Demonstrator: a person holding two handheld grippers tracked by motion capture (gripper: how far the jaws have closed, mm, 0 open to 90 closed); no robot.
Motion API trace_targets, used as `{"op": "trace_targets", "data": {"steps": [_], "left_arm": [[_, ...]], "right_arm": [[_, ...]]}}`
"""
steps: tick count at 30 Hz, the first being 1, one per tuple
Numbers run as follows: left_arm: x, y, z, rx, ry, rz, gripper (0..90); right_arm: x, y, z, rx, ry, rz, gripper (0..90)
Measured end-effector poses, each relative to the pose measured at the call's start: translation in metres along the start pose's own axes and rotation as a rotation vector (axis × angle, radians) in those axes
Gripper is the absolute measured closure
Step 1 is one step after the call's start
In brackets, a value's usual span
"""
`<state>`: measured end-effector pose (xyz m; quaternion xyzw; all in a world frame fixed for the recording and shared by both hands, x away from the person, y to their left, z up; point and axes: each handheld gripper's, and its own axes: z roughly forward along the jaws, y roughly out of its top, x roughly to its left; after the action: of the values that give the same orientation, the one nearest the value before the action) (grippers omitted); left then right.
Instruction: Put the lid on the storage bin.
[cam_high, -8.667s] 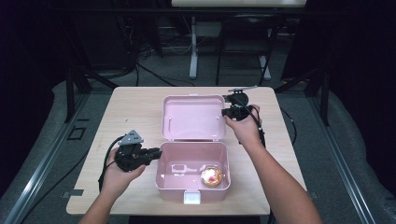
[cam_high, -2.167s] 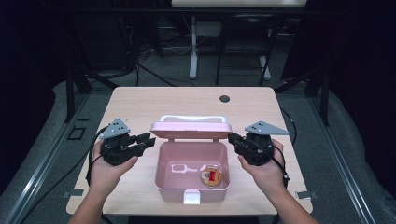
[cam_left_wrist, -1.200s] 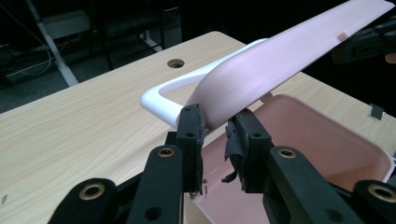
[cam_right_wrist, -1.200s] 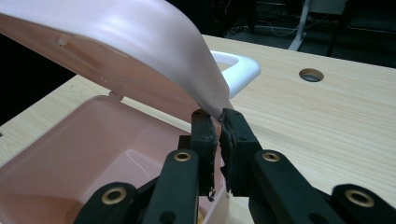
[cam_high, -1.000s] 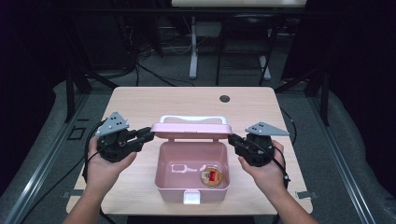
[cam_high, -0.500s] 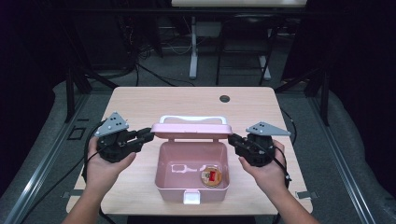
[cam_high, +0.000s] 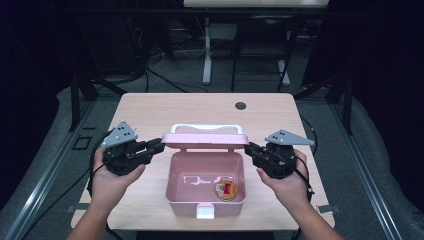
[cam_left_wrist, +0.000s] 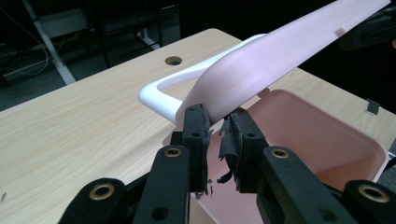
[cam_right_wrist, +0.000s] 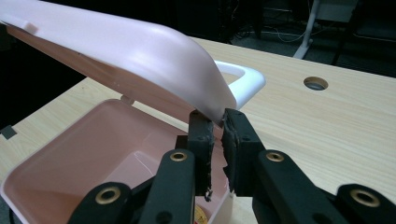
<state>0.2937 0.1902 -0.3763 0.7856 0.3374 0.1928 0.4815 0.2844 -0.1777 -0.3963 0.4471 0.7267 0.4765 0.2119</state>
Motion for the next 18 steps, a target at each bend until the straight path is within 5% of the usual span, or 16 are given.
{"op": "trace_targets", "data": {"steps": [18], "left_arm": [[-0.0009,-0.0027,0.0006,0.003,-0.003,-0.004,79.0]], "right_arm": [[0.0039,-0.0018,-0.0086,-0.002,0.009,-0.016,80.4]]}}
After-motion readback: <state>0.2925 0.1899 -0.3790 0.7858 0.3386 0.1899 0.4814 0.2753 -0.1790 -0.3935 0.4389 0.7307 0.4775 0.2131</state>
